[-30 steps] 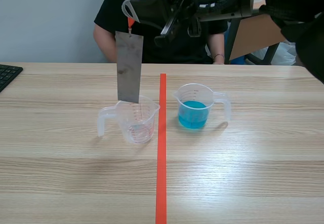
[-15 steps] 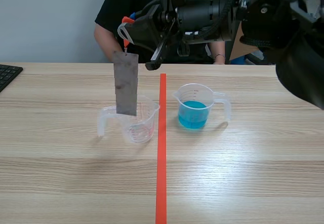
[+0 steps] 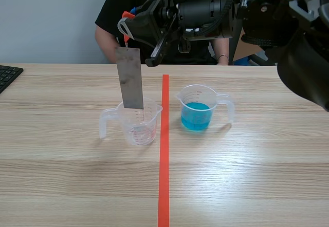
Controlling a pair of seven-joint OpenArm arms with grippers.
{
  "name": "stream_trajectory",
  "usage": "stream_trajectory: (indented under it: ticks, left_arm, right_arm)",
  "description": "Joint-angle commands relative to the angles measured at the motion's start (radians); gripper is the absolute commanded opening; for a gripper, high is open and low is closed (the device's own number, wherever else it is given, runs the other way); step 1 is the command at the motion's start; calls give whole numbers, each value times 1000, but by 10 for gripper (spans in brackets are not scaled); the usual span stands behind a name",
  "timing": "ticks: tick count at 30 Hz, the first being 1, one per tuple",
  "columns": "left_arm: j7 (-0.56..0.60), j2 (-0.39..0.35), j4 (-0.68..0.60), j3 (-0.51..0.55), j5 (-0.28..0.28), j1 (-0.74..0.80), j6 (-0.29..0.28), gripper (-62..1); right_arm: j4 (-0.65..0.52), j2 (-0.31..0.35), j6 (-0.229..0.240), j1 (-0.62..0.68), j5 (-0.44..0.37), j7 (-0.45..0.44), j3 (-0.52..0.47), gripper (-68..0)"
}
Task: Do the redox reaction experiment.
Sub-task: 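Put the plate into the left beaker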
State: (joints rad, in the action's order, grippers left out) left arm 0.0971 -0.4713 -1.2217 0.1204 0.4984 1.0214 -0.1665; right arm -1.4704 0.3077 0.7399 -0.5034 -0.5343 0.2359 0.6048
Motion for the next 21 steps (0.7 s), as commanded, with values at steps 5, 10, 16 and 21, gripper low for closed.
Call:
stream_trajectory:
  ticks: [5,10,16,21]
  left_arm:
    - [18,-6,-8,-3,6,6,22,14]
    - [17,-6,-8,-3,6,6,23,14]
    - [17,-6,-8,-3,6,6,23,14]
    - [18,-6,-8,-3,6,6,23,14]
  right_arm:
    - [-11,-3,6,-29,-10,-18,-2,-660]
    - [-5,-3,6,-29,3,-20,-2,-659]
    - [52,-4,6,-29,24,-65,-2,-659]
    - [124,-34,6,-29,95,-106,-2,-660]
